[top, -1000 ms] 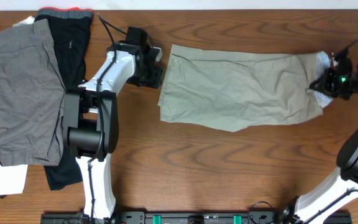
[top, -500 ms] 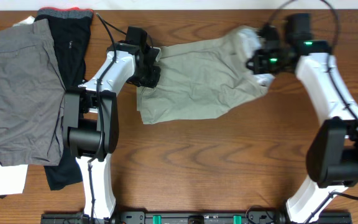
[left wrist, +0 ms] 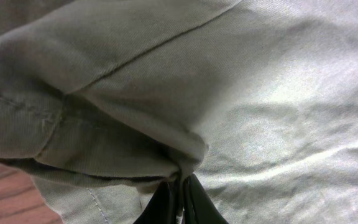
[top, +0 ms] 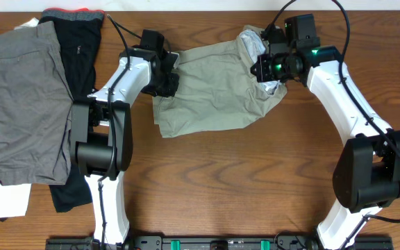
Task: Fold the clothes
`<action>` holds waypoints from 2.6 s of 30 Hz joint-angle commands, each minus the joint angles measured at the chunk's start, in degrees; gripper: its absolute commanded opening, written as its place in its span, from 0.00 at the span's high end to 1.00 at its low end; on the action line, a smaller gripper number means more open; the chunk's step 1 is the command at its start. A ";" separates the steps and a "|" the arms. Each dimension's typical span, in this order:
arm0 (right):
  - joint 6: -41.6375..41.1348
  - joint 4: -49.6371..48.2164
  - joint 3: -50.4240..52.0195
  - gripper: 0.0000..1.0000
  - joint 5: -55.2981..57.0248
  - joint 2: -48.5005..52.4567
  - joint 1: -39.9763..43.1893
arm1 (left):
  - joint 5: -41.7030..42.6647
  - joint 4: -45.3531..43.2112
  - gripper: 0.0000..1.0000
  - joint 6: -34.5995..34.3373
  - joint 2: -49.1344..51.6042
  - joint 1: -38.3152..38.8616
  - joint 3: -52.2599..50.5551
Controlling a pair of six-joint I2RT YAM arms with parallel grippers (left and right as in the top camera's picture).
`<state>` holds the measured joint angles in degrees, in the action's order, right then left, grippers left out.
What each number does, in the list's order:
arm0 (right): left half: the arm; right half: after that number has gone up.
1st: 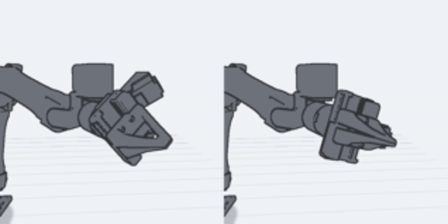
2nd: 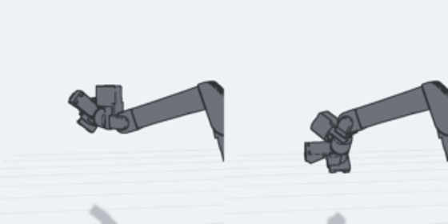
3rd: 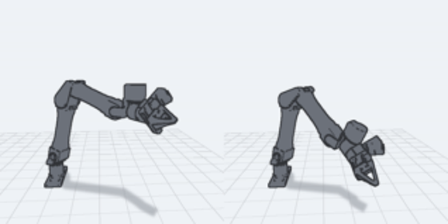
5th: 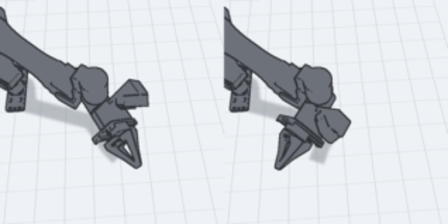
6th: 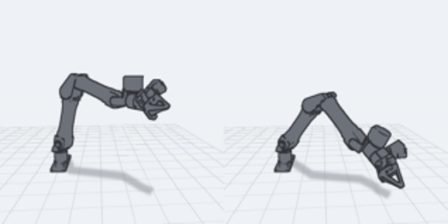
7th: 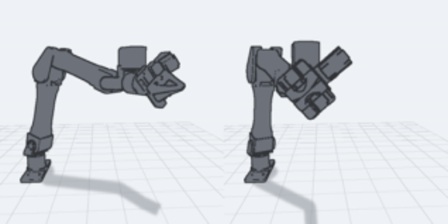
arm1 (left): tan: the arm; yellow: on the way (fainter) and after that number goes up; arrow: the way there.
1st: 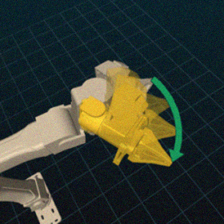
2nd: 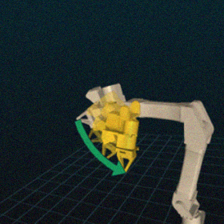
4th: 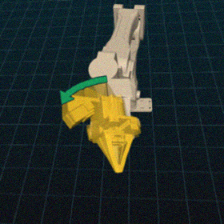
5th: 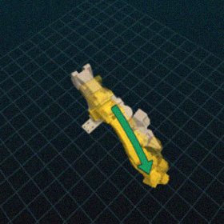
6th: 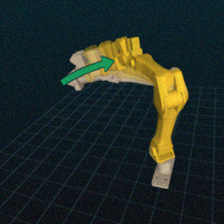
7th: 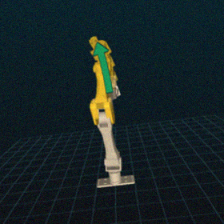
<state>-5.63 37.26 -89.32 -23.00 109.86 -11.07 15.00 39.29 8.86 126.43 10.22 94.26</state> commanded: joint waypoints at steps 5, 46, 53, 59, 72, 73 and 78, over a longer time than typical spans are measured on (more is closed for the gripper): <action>-3.45 -6.27 -0.81 0.99 -5.53 -0.79 -7.61 | 0.39 -0.35 0.94 -0.13 -1.57 0.09 -0.72; -17.79 -21.70 -0.76 0.99 10.93 3.28 -23.67 | 0.37 2.84 0.02 -8.81 -16.52 -12.41 -0.63; -15.63 -26.10 -0.52 0.99 10.58 6.43 -26.86 | 0.44 2.58 0.02 -9.03 -17.88 -17.81 -0.66; -13.14 -31.08 -0.52 0.39 10.36 8.44 -30.77 | 0.46 2.91 0.02 -9.22 -17.88 -20.09 -0.66; -7.80 -25.99 -0.59 0.01 10.08 0.26 -26.64 | 0.42 2.67 0.02 -9.18 -17.88 -20.17 -0.66; -6.82 -24.59 -0.59 0.01 10.10 0.11 -25.70 | 0.42 2.54 0.02 -9.18 -17.88 -20.17 -0.66; -0.15 -17.90 -0.55 0.01 10.01 1.29 -22.12 | 0.76 1.84 0.02 -9.20 -17.88 -20.11 -0.66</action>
<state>-11.07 17.82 -89.43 -13.26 110.65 -34.00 15.07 41.30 -0.03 108.99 -9.93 94.08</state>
